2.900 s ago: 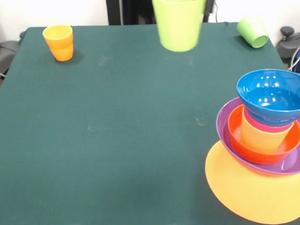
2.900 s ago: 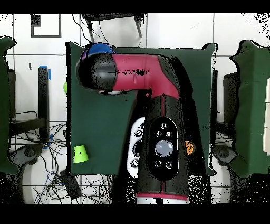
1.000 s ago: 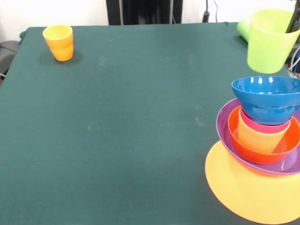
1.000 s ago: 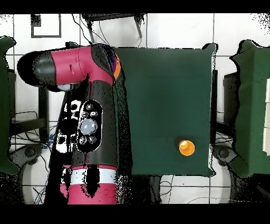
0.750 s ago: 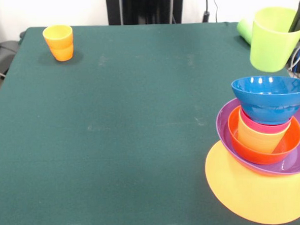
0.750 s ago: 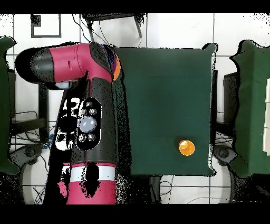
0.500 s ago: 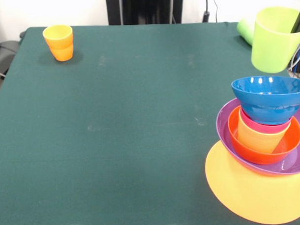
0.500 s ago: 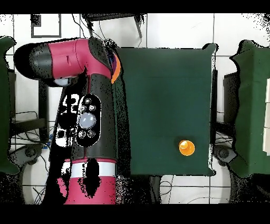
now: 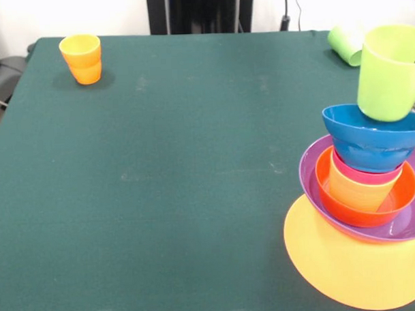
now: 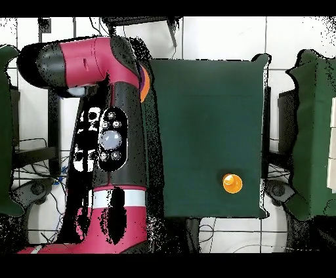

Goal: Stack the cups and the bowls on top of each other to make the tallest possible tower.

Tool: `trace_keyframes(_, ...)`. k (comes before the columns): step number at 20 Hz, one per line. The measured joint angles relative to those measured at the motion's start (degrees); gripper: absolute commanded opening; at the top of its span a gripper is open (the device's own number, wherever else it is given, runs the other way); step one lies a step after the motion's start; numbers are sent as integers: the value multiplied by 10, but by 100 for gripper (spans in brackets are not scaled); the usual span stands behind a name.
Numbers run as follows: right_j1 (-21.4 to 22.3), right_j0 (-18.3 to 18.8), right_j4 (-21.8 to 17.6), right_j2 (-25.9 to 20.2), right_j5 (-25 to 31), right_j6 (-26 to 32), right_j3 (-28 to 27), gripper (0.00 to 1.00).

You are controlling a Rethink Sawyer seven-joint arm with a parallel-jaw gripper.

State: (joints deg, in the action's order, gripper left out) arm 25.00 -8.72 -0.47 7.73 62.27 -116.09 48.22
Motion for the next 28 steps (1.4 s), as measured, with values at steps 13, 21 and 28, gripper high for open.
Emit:
trace_keyframes(13, -28, 8, 11, 0, 0, 0, -49, 0)
trace_keyframes(21, -41, 9, 11, 1, 0, 0, -80, 0)
trace_keyframes(28, -53, 13, 11, 2, 1, 0, -117, 0)
